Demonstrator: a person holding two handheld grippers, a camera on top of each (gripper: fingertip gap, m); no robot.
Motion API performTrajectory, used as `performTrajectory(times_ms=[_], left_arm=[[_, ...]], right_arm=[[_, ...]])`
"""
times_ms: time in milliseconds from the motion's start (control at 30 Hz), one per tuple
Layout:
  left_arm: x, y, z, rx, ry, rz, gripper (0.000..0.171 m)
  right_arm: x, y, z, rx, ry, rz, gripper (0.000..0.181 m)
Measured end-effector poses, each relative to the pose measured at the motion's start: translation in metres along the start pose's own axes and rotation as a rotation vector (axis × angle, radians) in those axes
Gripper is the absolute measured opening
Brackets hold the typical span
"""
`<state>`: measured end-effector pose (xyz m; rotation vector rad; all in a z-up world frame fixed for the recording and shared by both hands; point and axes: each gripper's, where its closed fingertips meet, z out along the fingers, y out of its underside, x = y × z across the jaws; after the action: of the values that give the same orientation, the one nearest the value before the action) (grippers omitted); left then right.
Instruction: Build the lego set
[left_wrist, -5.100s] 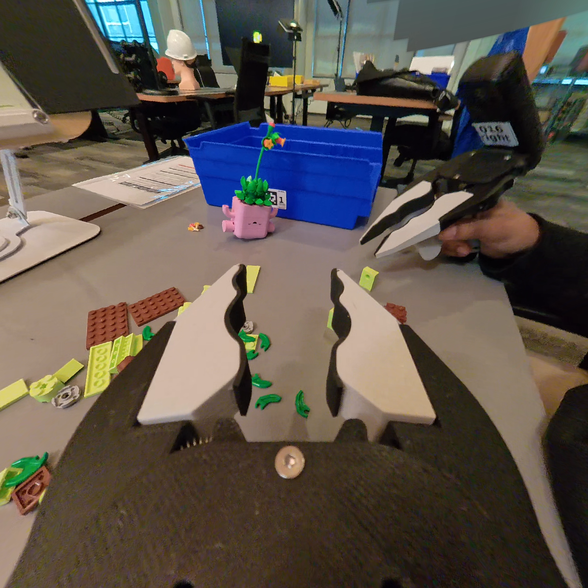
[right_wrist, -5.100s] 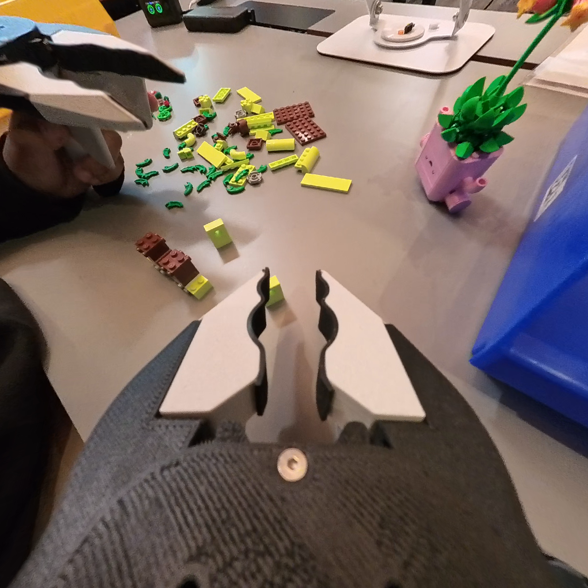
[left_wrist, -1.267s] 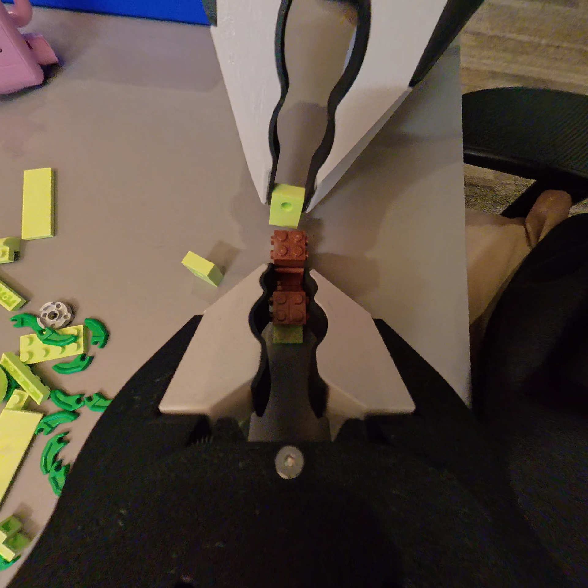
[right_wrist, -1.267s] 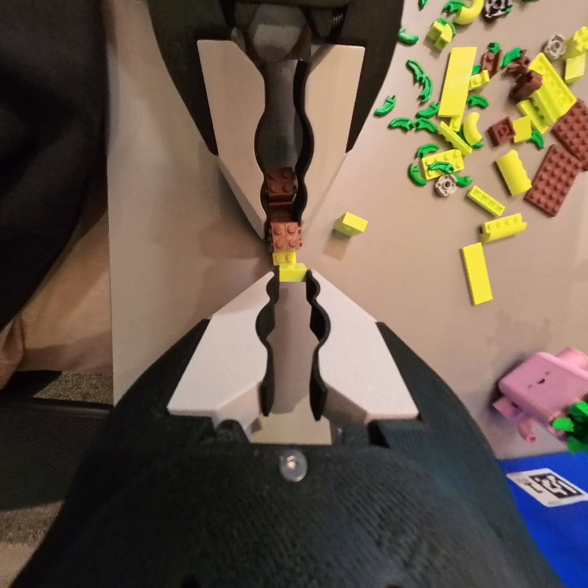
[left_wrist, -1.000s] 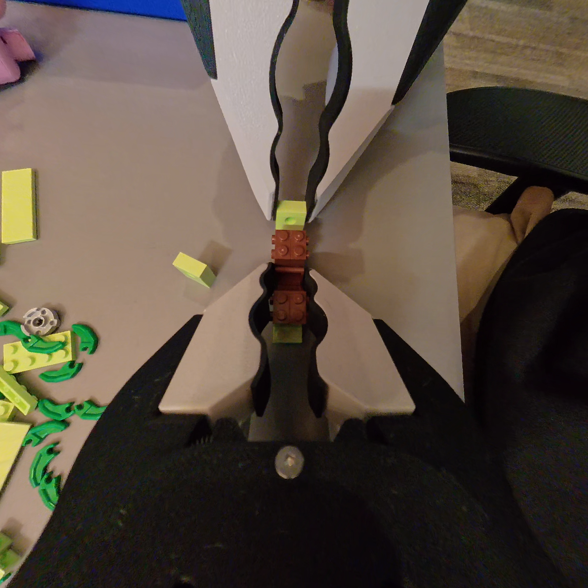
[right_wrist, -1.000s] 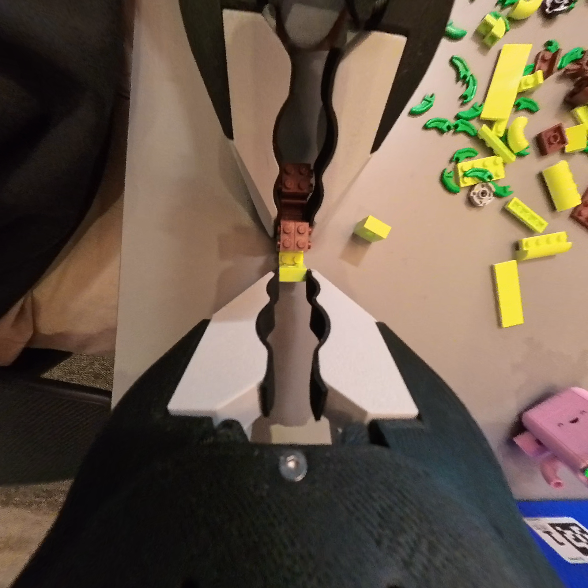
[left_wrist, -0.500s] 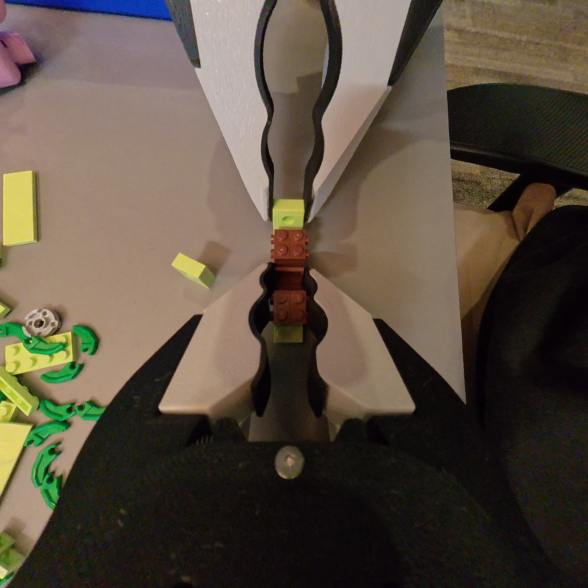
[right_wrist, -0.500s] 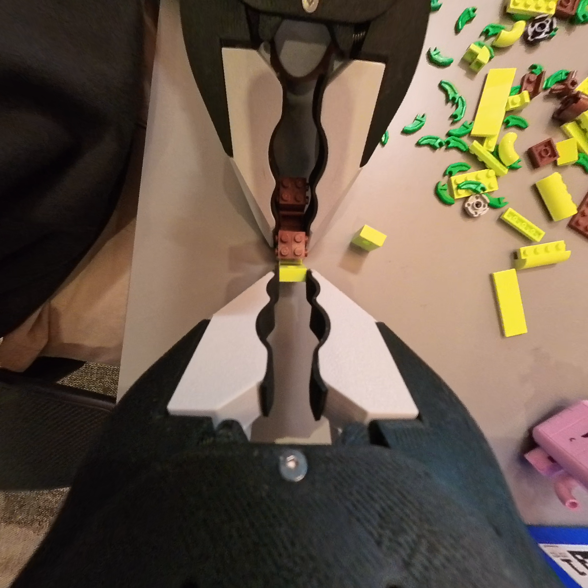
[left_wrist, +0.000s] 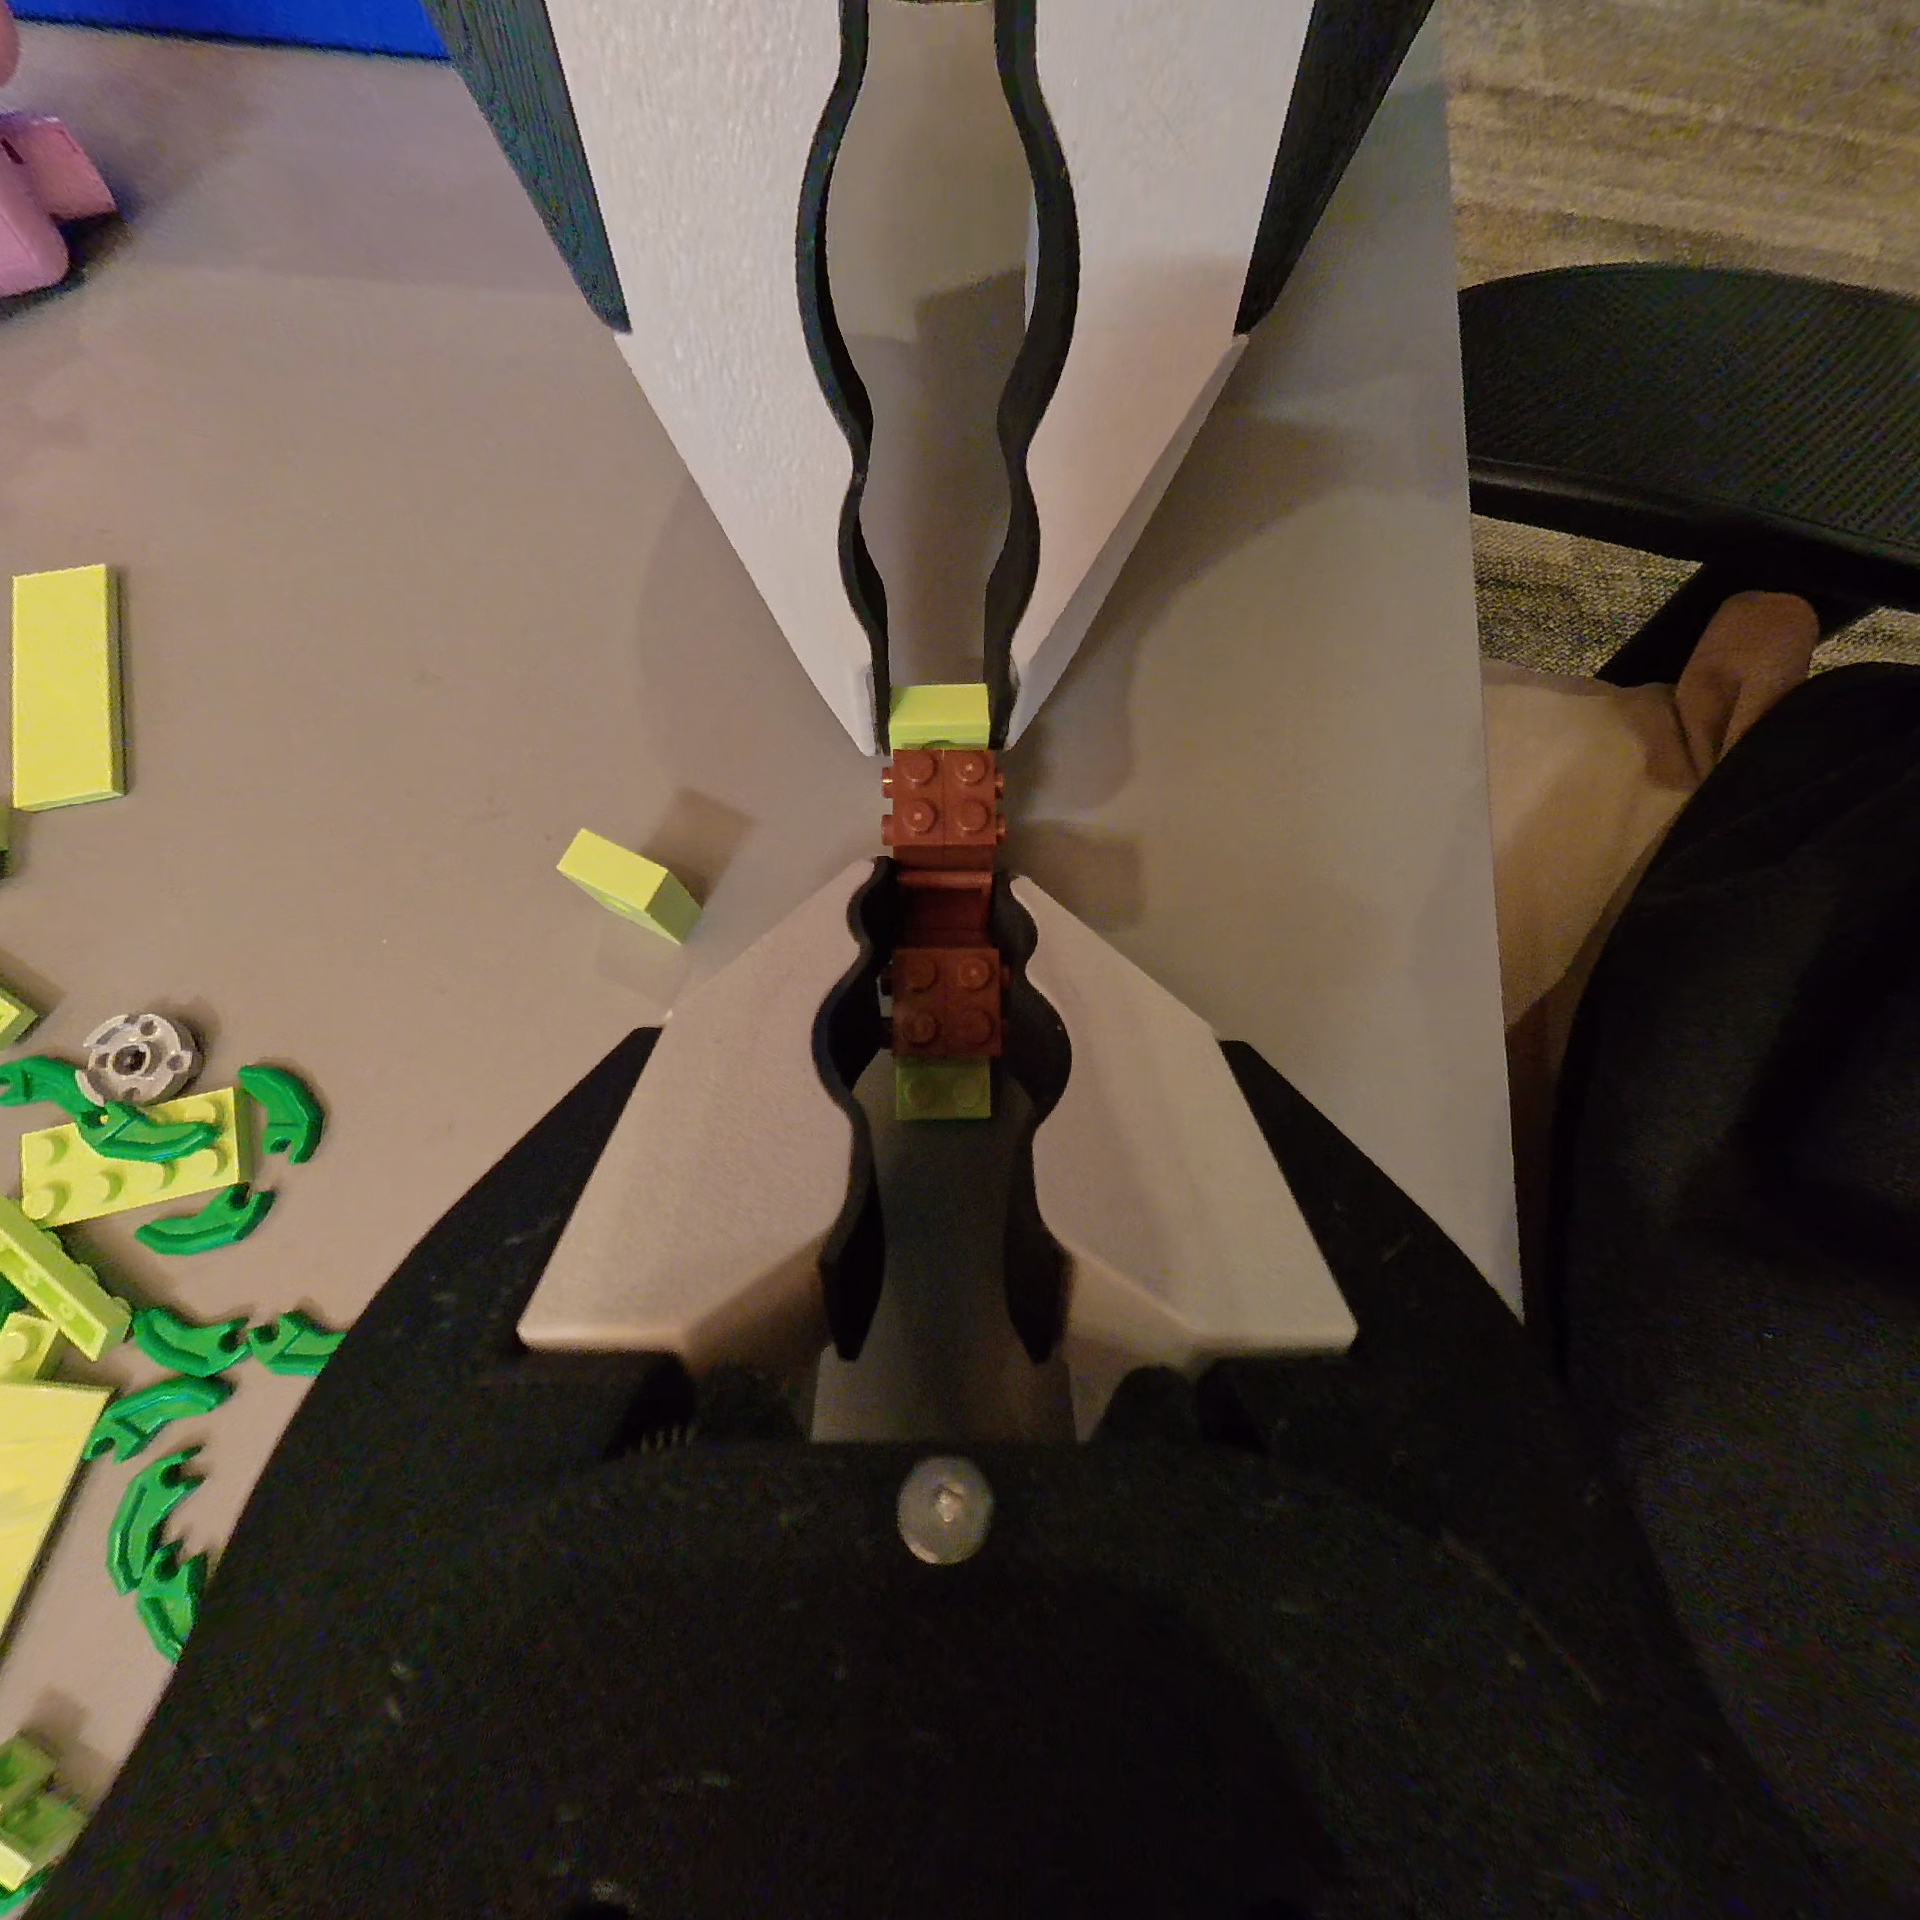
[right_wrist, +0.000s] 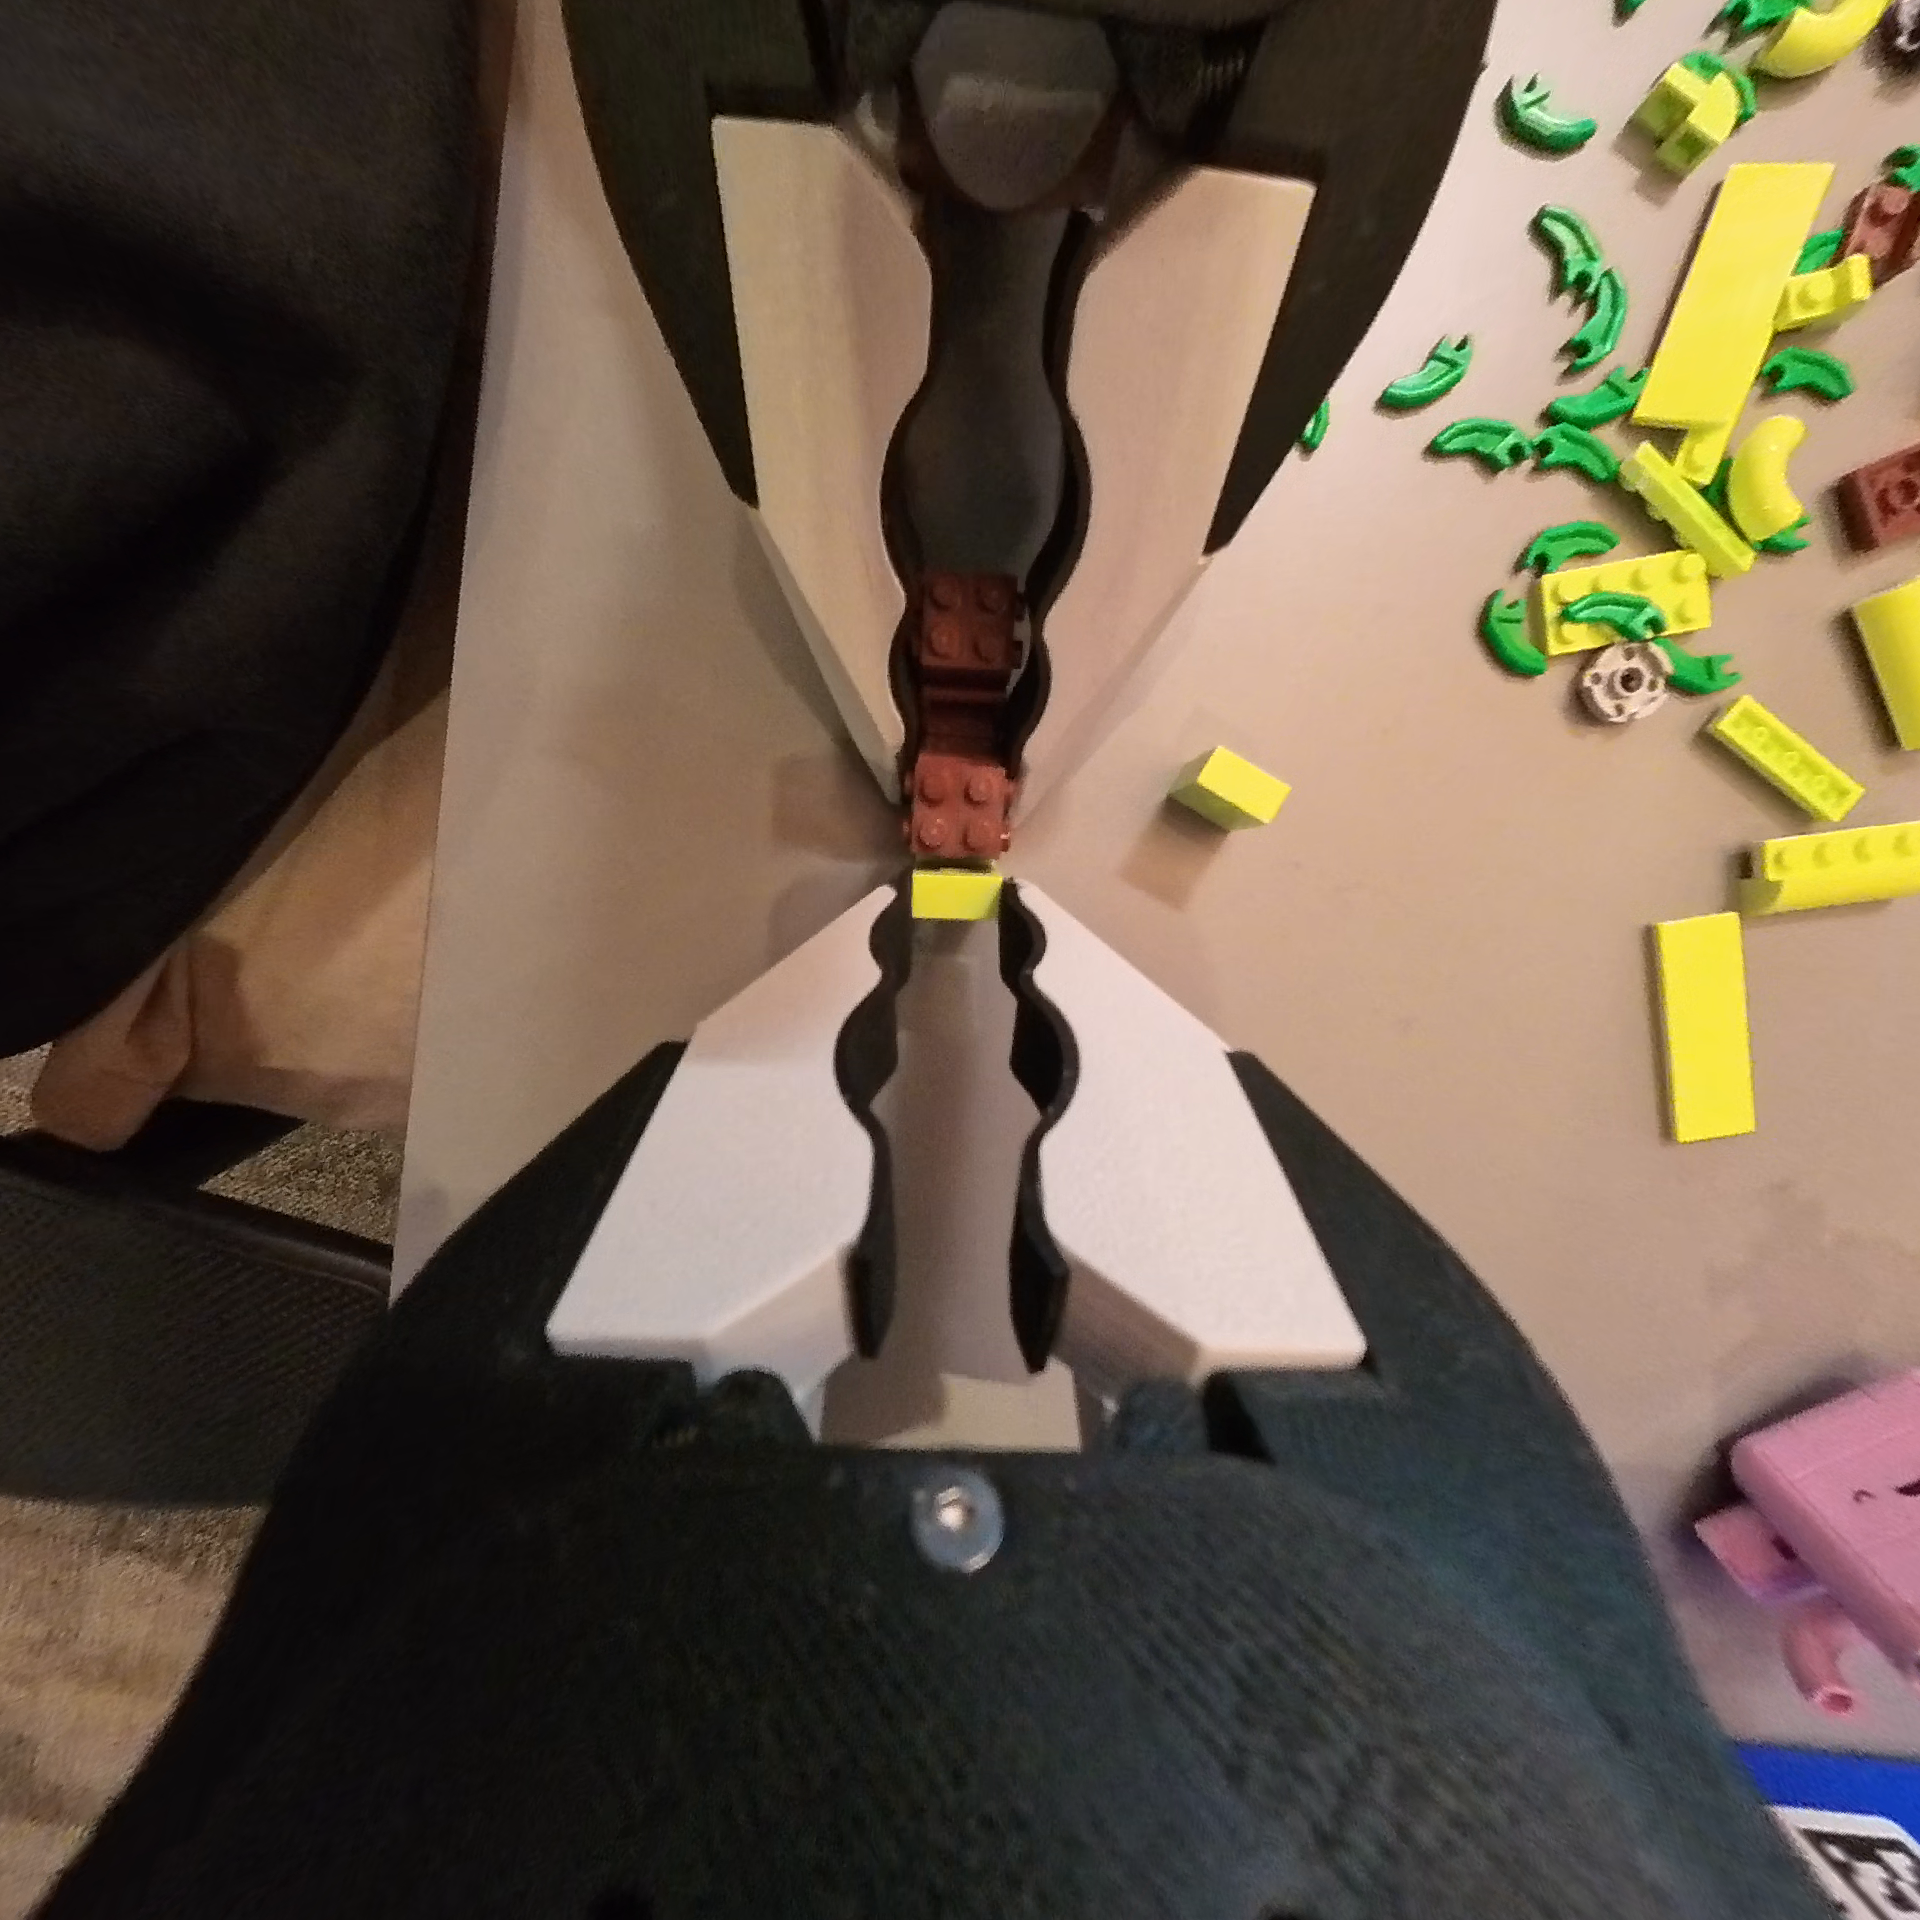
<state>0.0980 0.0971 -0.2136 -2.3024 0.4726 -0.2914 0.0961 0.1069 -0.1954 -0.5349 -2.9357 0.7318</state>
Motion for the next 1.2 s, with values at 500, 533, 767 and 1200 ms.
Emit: performTrajectory(times_ms=[500,533,767,1200], left_arm=[[0.0,0.0,0.0,0.0,0.008,-0.009,0.015],[0.0,0.0,0.0,0.0,0.008,-0.009,0.015],[0.0,0.0,0.0,0.0,0.008,-0.008,0.016],[0.0,0.0,0.0,-0.001,0.012,-0.009,0.016]], right_arm=[[-0.001,0.0,0.003,-0.089,-0.005,-0.046,0.015],[-0.001,0.0,0.003,-0.089,0.005,-0.047,0.015],[0.004,0.001,-0.003,0.018,0.081,0.053,0.04],[0.008,-0.015,-0.016,0.272,0.181,0.198,0.0]])
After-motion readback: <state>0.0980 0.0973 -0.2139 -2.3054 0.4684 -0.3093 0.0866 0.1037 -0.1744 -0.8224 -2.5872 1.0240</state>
